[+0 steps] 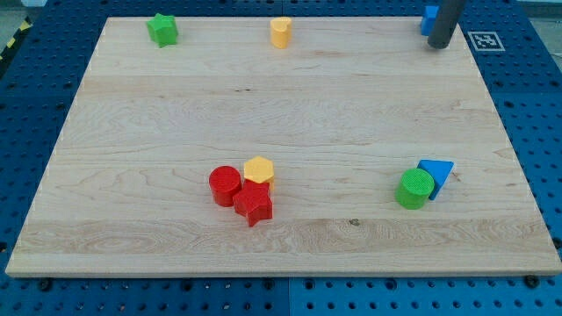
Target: Separate the triangle and green circle
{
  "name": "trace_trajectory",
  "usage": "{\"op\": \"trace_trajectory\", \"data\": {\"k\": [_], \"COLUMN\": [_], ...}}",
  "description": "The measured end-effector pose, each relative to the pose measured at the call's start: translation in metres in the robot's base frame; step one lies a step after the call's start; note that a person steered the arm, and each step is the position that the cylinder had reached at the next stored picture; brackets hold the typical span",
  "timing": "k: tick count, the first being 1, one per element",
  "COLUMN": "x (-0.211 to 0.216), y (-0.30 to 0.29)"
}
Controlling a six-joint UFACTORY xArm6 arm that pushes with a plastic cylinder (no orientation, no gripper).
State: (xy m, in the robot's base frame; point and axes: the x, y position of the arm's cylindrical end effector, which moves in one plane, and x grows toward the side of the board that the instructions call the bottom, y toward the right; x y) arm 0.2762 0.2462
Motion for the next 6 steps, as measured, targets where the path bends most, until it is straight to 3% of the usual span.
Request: {"op": "trace_trajectory", "data": {"k": [4, 5, 6], "x": [0.209, 0.243, 0.246], "y": [0.0, -0.012, -0.052]}}
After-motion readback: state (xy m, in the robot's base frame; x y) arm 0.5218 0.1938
